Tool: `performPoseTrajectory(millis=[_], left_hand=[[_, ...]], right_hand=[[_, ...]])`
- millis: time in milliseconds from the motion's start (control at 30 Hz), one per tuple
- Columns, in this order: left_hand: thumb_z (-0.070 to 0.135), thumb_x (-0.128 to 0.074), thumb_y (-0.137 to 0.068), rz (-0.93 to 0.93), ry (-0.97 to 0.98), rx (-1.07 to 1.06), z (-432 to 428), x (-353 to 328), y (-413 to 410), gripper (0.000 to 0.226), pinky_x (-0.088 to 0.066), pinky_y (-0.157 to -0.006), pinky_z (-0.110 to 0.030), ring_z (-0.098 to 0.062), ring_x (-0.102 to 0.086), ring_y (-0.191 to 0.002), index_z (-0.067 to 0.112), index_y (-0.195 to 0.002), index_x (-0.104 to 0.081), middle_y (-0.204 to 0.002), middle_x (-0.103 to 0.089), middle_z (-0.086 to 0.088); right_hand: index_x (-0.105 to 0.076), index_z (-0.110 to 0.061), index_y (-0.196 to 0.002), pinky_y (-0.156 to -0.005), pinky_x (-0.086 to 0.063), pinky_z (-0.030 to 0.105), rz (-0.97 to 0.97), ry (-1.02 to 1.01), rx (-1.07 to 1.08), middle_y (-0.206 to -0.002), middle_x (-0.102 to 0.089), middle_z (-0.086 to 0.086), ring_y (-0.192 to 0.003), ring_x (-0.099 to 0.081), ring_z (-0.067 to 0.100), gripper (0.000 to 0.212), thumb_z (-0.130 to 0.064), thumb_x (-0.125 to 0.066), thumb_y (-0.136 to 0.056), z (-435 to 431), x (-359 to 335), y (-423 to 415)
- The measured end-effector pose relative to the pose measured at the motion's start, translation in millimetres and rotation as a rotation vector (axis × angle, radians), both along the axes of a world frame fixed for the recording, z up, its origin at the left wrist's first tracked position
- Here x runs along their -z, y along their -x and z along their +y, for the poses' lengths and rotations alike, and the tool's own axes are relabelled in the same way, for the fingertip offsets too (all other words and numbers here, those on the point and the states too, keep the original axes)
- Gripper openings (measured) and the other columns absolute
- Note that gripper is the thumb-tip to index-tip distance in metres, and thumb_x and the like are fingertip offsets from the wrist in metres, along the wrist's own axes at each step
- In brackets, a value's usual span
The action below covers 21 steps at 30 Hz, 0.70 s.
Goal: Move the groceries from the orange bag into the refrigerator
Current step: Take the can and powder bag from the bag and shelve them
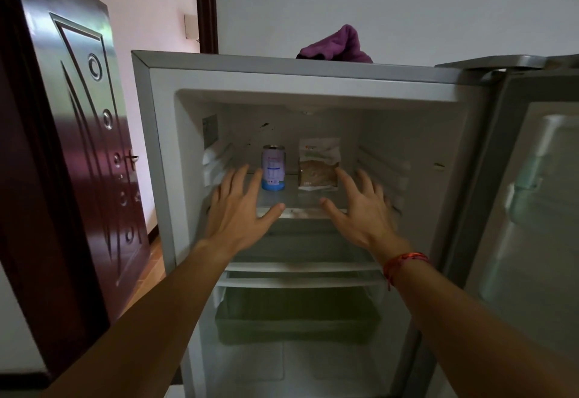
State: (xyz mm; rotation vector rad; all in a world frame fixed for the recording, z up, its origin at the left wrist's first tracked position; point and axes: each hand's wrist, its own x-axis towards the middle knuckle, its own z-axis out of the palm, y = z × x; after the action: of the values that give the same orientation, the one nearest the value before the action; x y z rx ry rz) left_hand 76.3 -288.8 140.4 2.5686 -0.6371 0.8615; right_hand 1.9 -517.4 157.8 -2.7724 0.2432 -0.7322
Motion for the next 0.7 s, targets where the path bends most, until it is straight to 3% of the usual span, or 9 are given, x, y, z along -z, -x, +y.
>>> performPoseTrajectory(millis=[433, 700], left_hand=[[0.078, -0.023, -0.081, 0.012, -0.008, 0.007, 15, 16, 51, 0.094, -0.028, -0.114, -0.051, -0.032, -0.021, -0.147, 0.019, -0.153, -0.028, -0.160, -0.025, -0.012], [0.074, -0.033, -0.084, 0.037, 0.017, 0.083, 70, 32, 112, 0.086, -0.027, -0.116, -0.050, -0.029, -0.019, -0.148, 0.022, -0.153, -0.028, -0.160, -0.024, -0.008]], right_hand=[[-0.014, -0.040, -0.156, -0.114, -0.025, 0.055, 0.017, 0.054, 0.016, -0.165, -0.013, 0.012, -0.146, -0.021, 0.038, 0.071, -0.069, -0.036, -0.095, 18, 5, 52], [-0.014, -0.040, -0.156, -0.112, -0.028, 0.056, 0.027, 0.124, 0.088, -0.164, -0.016, 0.013, -0.145, -0.023, 0.039, 0.072, -0.067, -0.038, -0.094, 71, 16, 125]])
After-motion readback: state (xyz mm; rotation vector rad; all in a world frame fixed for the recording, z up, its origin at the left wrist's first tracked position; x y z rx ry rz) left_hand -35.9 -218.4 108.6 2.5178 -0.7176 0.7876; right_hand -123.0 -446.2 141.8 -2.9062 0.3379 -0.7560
